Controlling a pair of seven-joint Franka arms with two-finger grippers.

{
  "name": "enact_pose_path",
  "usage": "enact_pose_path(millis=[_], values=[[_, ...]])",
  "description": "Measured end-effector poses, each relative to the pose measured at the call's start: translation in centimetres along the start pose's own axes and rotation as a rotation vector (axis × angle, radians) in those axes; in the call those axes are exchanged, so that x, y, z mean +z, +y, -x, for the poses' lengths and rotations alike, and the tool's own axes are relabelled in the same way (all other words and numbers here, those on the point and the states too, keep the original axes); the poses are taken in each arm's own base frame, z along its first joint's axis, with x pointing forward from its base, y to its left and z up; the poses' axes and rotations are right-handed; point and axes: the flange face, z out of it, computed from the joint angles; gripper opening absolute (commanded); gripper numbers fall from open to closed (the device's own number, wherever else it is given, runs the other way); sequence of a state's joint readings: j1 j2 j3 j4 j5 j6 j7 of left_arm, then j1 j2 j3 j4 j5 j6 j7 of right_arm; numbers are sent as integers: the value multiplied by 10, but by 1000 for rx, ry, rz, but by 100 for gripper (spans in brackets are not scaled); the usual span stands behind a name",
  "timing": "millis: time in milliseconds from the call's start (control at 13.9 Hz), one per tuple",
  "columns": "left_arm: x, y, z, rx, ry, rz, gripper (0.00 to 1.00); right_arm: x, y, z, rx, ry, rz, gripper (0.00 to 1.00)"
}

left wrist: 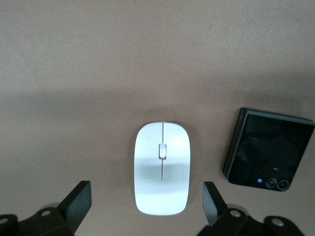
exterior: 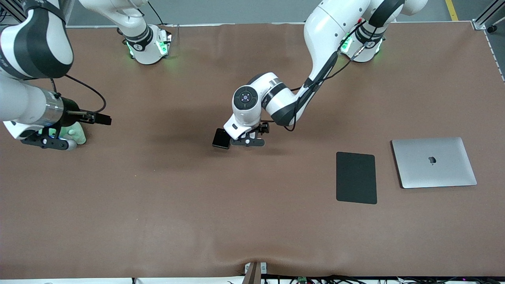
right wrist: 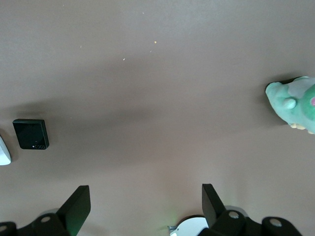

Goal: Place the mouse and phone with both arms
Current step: 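Grasp the white mouse with the left gripper while the right gripper reaches out, then carry the mouse toward the mouse pad while the right gripper reaches the phone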

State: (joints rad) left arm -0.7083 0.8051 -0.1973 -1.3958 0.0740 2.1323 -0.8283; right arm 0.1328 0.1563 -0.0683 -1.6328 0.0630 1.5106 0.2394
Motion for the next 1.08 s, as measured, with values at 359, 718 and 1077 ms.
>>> enact_pose_path(millis=[359, 718, 1077], values=[[35, 10, 8, 1, 32, -23, 100, 28, -17, -1, -14, -7, 10, 100], [55, 14, 11, -6, 32, -16, 39, 56, -36, 0, 33, 4, 17, 100], [49, 17, 9, -31, 46, -3, 28, 87, -65, 5, 28, 40, 21, 100]])
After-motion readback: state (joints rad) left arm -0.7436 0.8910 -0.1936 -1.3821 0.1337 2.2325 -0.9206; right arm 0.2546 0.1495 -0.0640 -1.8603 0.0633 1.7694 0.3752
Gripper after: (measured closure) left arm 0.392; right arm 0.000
